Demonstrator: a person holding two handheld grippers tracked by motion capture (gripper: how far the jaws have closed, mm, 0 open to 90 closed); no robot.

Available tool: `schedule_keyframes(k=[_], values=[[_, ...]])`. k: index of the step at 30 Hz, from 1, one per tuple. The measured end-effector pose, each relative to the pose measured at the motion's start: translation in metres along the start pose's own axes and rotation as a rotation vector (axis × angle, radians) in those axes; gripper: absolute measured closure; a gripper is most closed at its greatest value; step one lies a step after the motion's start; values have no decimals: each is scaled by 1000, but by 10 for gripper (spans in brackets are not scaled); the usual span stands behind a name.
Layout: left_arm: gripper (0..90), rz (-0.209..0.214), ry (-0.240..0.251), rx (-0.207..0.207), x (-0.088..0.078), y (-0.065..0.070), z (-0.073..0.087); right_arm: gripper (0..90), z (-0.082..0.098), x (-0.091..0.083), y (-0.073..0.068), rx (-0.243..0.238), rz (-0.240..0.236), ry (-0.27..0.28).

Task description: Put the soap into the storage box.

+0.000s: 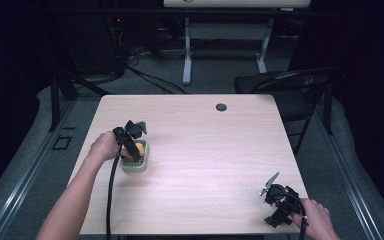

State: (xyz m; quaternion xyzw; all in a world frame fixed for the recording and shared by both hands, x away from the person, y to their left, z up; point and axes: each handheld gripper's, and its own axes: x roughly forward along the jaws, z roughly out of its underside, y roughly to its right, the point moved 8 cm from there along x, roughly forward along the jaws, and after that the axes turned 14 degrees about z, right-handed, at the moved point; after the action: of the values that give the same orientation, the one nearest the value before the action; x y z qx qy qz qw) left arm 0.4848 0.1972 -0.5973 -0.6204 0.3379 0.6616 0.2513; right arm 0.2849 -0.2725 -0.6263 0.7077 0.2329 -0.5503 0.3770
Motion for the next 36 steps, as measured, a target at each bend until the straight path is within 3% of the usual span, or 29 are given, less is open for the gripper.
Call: schedule_keyframes(k=[3, 14, 19, 23, 27, 33, 36], values=[[2, 12, 9, -7, -1, 1, 2, 158, 0, -1, -1, 3, 1, 6], [0, 6, 117, -56, -18, 4, 12, 157, -1, -1, 0, 11, 6, 11], [0, 0, 162, -55, -30, 21, 24, 158, -1, -1, 0, 1, 1, 5], [1, -1, 170, -39, -34, 34, 35, 158, -2, -2, 0, 5, 0, 7], [1, 18, 190, -50, -38, 47, 46, 161, -2, 0, -1, 8, 2, 8], [0, 34, 203, -52, -37, 64, 66, 159, -2, 0, -2, 4, 0, 8], [0, 15, 204, -53, -34, 70, 72, 158, -2, 0, -2, 1, 0, 5]])
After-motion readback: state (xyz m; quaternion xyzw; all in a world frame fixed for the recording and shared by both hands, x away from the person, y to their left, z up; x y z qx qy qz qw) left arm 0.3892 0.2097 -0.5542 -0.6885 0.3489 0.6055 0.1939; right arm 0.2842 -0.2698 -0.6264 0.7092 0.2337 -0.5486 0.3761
